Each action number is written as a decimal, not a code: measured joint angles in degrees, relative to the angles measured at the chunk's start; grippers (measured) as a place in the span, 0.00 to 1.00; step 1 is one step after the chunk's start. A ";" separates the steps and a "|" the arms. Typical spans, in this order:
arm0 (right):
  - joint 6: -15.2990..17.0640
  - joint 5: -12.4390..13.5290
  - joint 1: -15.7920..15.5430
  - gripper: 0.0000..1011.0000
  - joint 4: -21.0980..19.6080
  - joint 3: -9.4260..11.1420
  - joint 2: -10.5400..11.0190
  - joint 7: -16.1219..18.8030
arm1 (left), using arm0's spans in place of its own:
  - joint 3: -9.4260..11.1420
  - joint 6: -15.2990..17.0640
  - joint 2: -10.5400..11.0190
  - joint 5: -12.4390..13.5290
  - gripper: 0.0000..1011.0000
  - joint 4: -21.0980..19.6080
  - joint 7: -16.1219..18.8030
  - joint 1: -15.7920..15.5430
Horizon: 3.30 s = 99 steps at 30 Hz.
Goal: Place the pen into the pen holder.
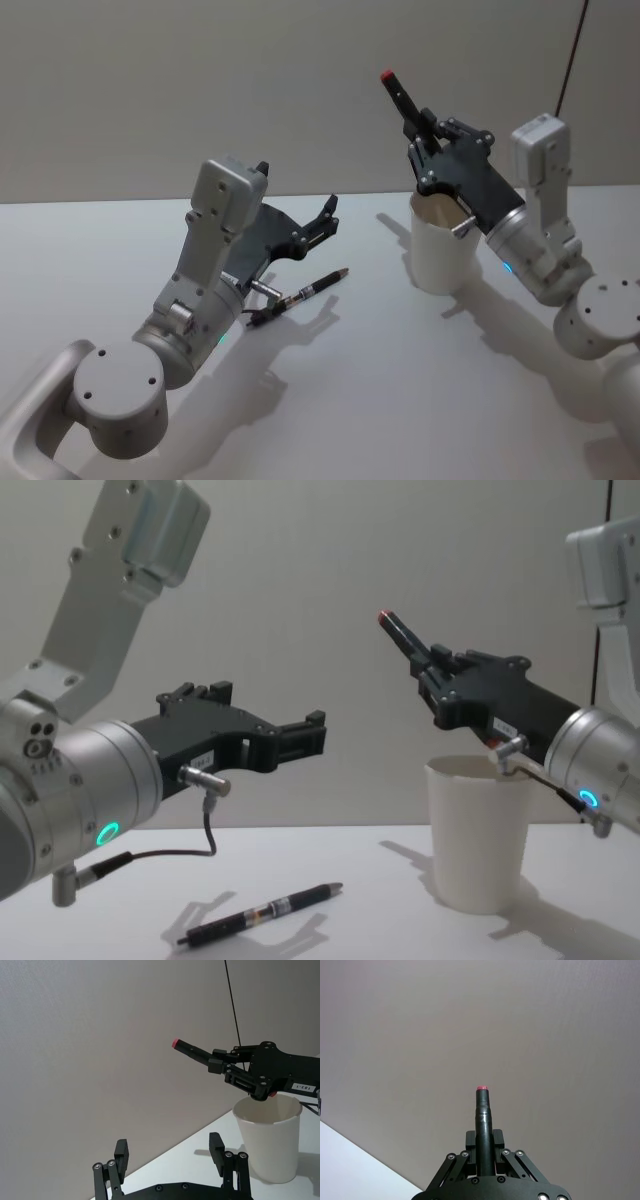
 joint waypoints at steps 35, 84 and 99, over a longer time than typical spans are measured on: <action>-0.37 -0.27 0.04 0.78 1.22 -0.42 -0.18 -0.50 | 0.00 0.00 0.00 0.00 0.99 0.00 0.00 0.00; 12.77 8.85 -15.46 0.99 -23.43 2.26 6.96 -7.09 | 0.00 0.00 0.00 0.00 0.99 0.00 0.01 0.00; 22.70 12.44 -23.80 0.99 -35.00 1.62 11.78 -12.41 | 0.00 0.00 0.00 0.00 0.99 0.00 0.00 0.00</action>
